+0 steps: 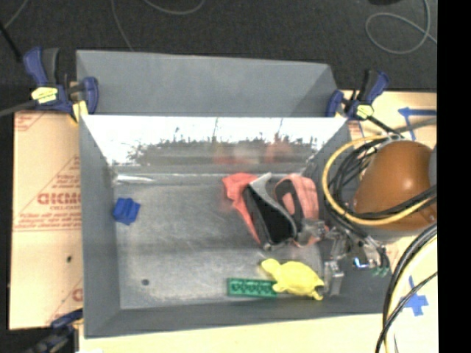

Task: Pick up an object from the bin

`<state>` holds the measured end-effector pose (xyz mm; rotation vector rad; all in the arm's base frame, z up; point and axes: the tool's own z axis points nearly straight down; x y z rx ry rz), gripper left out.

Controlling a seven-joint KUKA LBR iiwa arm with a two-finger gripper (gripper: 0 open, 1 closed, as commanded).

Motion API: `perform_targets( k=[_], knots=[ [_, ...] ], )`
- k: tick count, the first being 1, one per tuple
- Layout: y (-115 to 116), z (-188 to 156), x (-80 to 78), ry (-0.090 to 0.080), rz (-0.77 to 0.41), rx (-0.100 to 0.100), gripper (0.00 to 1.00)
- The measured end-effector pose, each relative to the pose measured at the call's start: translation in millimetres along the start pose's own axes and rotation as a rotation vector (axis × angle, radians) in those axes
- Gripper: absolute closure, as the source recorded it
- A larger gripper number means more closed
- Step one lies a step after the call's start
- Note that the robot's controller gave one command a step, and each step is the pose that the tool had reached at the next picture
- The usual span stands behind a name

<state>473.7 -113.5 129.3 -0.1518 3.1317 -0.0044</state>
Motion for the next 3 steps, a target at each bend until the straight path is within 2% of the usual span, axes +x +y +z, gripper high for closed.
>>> perform_targets(
  k=[1, 2, 3],
  knots=[
    [17.8, 60.2, -5.9, -0.006, 0.133, 0.0, 0.0],
    [22.9, 57.0, -3.0, -0.011, 0.001, 0.004, 1.0],
    [22.9, 57.0, -3.0, -0.011, 0.0, 0.004, 1.0]
  ],
)
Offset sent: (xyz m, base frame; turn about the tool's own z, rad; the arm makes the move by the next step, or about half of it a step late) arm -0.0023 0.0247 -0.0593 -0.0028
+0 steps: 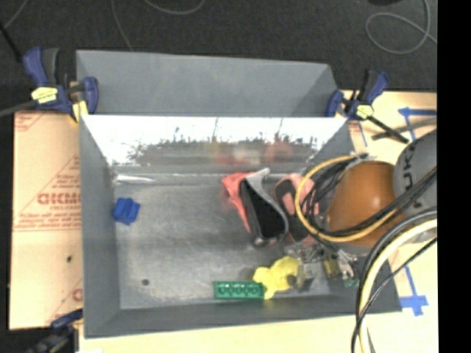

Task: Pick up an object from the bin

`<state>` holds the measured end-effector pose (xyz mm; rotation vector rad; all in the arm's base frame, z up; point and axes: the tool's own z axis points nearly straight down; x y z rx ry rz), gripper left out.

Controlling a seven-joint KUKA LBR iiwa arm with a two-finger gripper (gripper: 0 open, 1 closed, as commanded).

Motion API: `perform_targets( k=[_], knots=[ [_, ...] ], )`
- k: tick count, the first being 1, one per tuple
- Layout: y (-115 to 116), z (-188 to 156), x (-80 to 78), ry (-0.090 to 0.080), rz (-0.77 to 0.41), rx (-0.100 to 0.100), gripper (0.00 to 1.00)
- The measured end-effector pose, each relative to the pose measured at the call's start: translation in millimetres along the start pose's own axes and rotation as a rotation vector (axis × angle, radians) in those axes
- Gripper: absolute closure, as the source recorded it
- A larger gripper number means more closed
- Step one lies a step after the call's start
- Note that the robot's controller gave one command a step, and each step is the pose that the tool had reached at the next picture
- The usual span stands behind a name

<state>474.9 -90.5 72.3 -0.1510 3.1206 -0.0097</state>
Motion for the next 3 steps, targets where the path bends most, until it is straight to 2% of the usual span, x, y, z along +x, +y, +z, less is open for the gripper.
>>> perform_targets(
  k=[1, 3],
  knots=[
    [0, -3, 0.6, 0.0, 0.0, 0.0, 1.0],
    [1, -41, 2.8, 0.012, -0.001, -0.003, 1.0]
  ],
)
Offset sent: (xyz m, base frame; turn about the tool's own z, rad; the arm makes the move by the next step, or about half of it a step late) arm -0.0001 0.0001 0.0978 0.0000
